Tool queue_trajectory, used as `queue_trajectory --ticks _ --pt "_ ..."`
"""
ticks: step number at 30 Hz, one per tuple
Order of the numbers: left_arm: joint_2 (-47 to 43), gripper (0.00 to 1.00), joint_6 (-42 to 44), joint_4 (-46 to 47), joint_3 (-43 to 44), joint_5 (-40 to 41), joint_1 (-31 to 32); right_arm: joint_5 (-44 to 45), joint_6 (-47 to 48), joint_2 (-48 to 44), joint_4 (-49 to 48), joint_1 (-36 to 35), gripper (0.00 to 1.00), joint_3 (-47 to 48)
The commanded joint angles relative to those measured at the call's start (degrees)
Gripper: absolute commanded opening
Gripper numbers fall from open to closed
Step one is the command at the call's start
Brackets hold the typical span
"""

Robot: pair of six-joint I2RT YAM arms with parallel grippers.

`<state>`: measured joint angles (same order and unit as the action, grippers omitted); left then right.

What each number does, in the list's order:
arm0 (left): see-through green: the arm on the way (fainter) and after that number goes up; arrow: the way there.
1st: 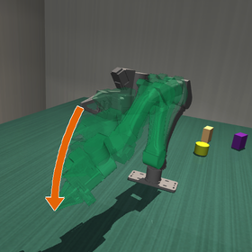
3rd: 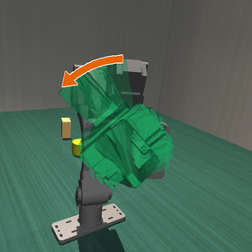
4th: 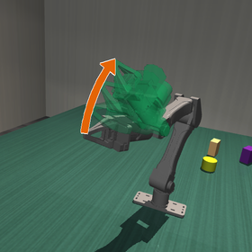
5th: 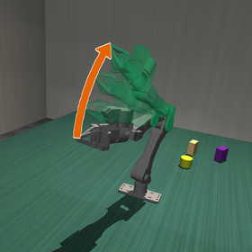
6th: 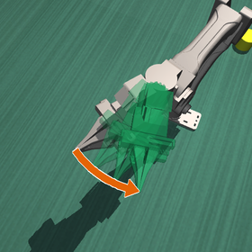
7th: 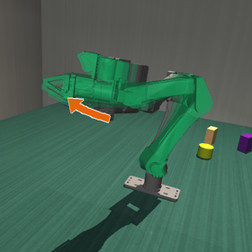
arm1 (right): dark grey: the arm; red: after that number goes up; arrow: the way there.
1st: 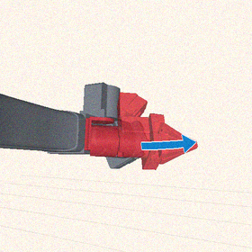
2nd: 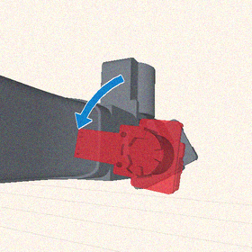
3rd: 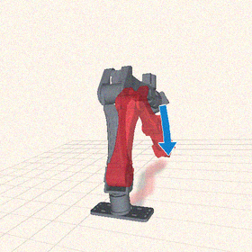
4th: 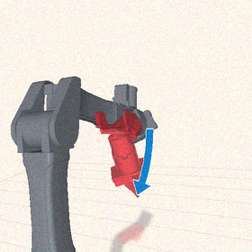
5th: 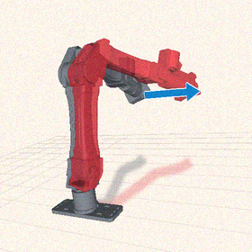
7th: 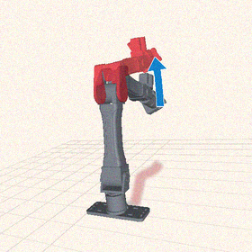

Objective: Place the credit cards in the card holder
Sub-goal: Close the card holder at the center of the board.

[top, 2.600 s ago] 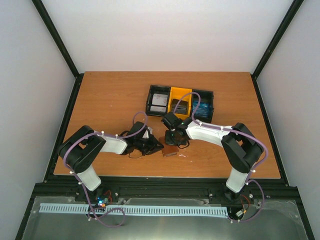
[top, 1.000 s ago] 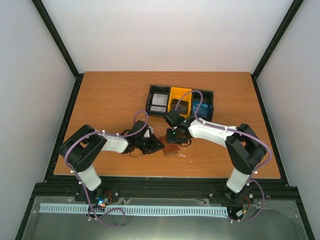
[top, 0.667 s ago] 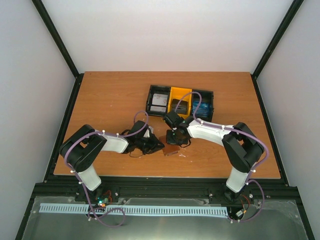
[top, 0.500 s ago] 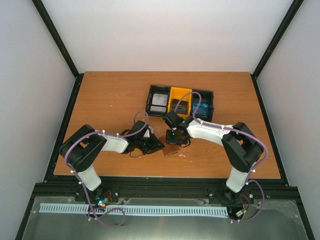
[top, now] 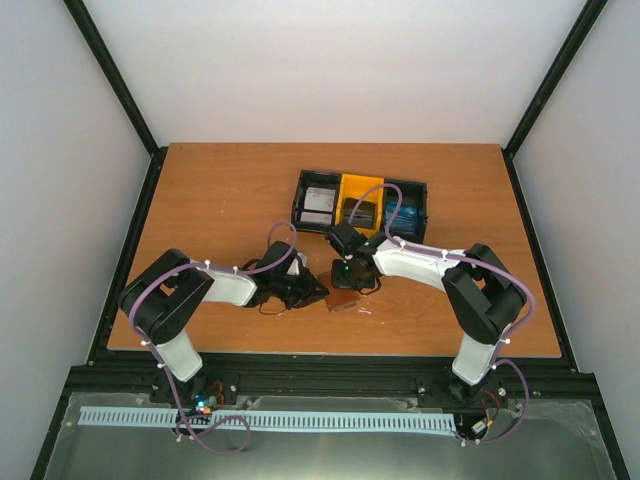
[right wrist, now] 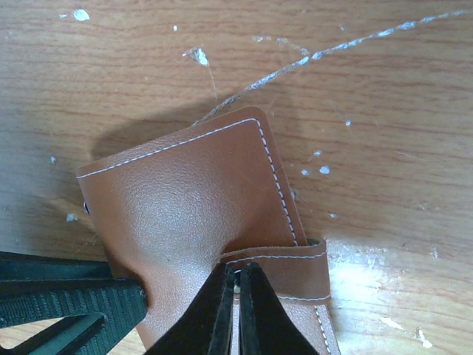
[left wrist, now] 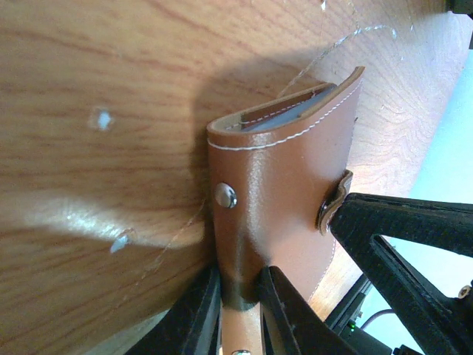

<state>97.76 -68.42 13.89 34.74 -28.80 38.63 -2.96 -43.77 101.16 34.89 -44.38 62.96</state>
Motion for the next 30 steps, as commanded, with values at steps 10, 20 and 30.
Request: queue_trajectory --ticks 10,20,30 --pt "5.25 0.17 0.83 -13.96 -2.94 7.86 0.48 -1.61 0.52 8.00 0.94 0.17 0.03 -0.23" --pt "5.89 0.17 1.19 -14.44 -2.14 7.90 0.45 -1.26 -1.88 10.88 -0.97 -0.85 0.03 -2.18" --pt "5.88 0.17 1.27 -15.18 -1.56 8.41 0.33 2.33 -6.42 15.42 4.73 -1.06 0.03 0.76"
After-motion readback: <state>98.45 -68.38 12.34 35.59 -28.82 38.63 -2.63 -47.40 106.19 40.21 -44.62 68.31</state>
